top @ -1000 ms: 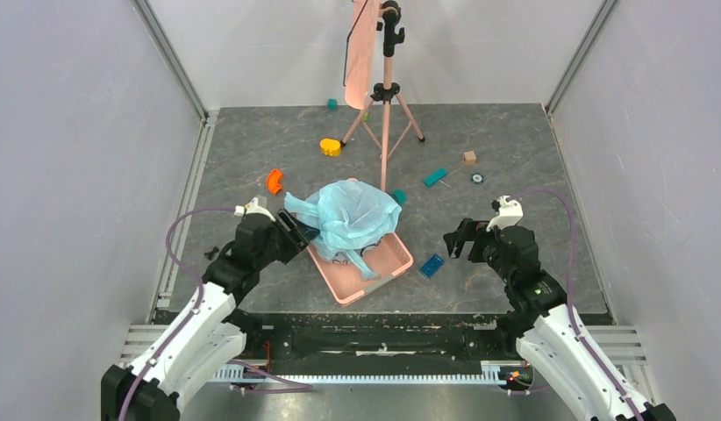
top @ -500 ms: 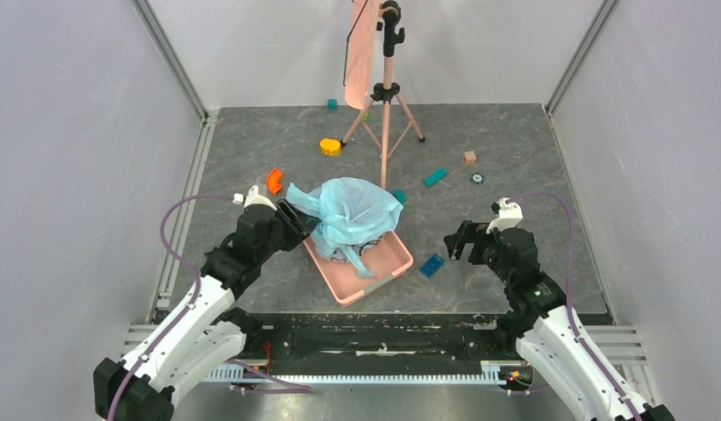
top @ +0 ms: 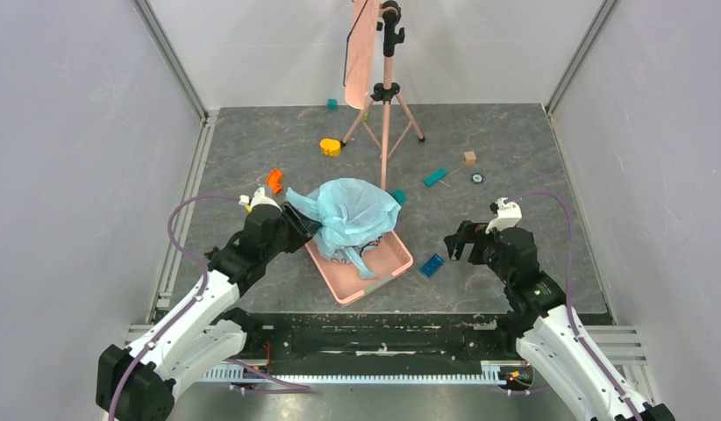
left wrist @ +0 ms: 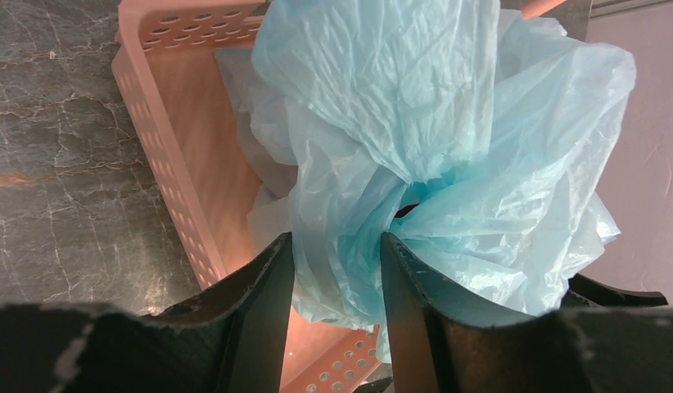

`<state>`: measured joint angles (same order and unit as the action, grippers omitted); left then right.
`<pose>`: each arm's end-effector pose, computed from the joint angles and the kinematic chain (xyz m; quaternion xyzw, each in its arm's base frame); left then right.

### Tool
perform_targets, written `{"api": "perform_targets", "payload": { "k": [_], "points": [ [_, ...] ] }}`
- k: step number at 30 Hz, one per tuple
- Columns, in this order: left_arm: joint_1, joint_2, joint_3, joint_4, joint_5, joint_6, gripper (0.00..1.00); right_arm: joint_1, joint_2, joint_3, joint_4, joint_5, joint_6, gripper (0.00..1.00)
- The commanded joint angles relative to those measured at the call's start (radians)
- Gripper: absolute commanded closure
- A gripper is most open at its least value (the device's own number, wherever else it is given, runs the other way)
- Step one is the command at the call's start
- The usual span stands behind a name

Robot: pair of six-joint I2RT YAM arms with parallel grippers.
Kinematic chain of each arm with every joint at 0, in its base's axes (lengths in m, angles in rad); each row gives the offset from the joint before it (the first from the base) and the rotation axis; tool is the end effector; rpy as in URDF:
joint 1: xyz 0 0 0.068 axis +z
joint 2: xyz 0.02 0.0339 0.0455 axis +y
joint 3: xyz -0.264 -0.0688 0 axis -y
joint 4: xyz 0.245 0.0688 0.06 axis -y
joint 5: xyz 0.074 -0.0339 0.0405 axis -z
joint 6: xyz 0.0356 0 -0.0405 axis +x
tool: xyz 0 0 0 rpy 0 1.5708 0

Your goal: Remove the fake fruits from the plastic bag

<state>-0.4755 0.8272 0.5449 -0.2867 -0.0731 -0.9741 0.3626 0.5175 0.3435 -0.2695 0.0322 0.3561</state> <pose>0.1662 -0.0826 0.2382 -0.2333 0.8451 -0.2942 0.3805 0.1325 0.0490 0.2138 0.0059 0.8452 0.1751 0.5049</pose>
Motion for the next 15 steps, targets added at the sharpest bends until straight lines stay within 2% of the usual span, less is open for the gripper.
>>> {"api": "perform_targets", "payload": {
  "k": [1, 3, 5, 9, 11, 15],
  "points": [
    [-0.005, 0.015, -0.022, 0.058, -0.007, 0.041, 0.50, -0.002, -0.012, 0.058, 0.020, -0.028, -0.037, 0.02],
    [-0.005, 0.021, -0.031, 0.064, -0.004, 0.037, 0.47, -0.002, -0.013, 0.069, 0.015, -0.027, -0.041, 0.02],
    [-0.005, 0.023, -0.041, 0.063, -0.007, 0.031, 0.32, -0.002, -0.010, 0.078, 0.009, -0.026, -0.042, 0.02],
    [-0.005, 0.008, -0.065, 0.063, -0.020, 0.017, 0.27, -0.002, -0.007, 0.078, 0.008, -0.029, -0.036, 0.02],
    [-0.005, -0.001, -0.074, 0.063, -0.029, 0.014, 0.31, -0.002, -0.006, 0.077, 0.008, -0.029, -0.034, 0.02],
    [-0.005, 0.005, -0.080, 0.086, -0.034, 0.013, 0.56, -0.002, -0.007, 0.074, 0.008, -0.029, -0.033, 0.02]
  ]
}}
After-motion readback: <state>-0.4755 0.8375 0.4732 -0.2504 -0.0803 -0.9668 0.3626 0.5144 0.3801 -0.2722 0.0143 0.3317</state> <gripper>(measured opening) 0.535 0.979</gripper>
